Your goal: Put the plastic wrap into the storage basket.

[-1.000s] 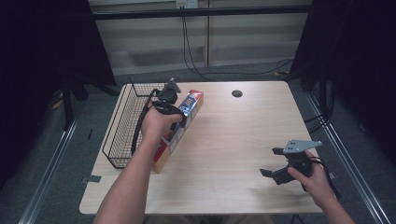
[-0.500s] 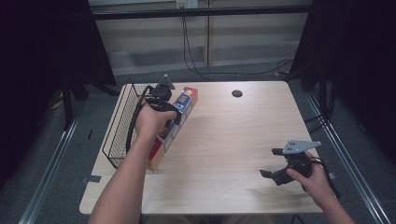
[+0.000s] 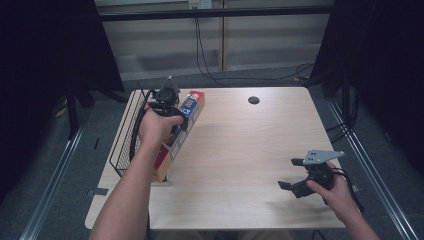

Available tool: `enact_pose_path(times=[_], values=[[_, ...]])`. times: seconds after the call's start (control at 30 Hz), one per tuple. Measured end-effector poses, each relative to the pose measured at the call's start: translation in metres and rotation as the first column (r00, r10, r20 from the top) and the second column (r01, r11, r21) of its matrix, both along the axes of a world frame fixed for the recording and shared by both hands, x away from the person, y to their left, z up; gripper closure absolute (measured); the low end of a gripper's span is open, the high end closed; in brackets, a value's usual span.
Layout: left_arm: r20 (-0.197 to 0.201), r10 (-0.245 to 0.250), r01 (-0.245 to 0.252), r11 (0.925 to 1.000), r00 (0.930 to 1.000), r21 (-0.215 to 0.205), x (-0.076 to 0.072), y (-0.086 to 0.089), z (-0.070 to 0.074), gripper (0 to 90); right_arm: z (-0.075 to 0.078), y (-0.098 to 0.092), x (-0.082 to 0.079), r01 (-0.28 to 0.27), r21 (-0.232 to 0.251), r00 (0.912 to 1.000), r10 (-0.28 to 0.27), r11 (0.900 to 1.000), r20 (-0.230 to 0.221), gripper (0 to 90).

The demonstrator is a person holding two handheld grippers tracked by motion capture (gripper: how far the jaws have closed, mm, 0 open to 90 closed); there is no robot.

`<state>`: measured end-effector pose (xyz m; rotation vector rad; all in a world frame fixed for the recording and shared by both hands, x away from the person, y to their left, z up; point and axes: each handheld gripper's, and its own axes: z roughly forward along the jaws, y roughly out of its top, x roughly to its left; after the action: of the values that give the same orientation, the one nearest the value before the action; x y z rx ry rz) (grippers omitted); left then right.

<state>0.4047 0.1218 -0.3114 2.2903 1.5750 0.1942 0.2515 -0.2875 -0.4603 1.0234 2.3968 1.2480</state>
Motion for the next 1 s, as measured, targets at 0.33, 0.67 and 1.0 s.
enact_pose_path(times=[0.33,0.67,1.0], values=[[0.002,0.026,-0.026,0.9996,0.9996,0.002,0.001,0.009,0.003,43.5,-0.001,0.001,0.000,-0.003,0.000,1.0000,0.003,1.000,-0.002,1.5],[0.005,0.063,-0.063,0.9980,0.9980,0.002,0.002,0.019,0.006,43.5,-0.001,0.001,0.000,-0.006,-0.001,1.0000,0.006,1.000,-0.004,1.5],[0.015,0.105,-0.105,0.9944,0.9944,0.007,0.002,0.030,0.004,43.5,-0.001,0.001,0.000,-0.011,-0.002,0.9999,0.011,1.000,-0.008,1.5]])
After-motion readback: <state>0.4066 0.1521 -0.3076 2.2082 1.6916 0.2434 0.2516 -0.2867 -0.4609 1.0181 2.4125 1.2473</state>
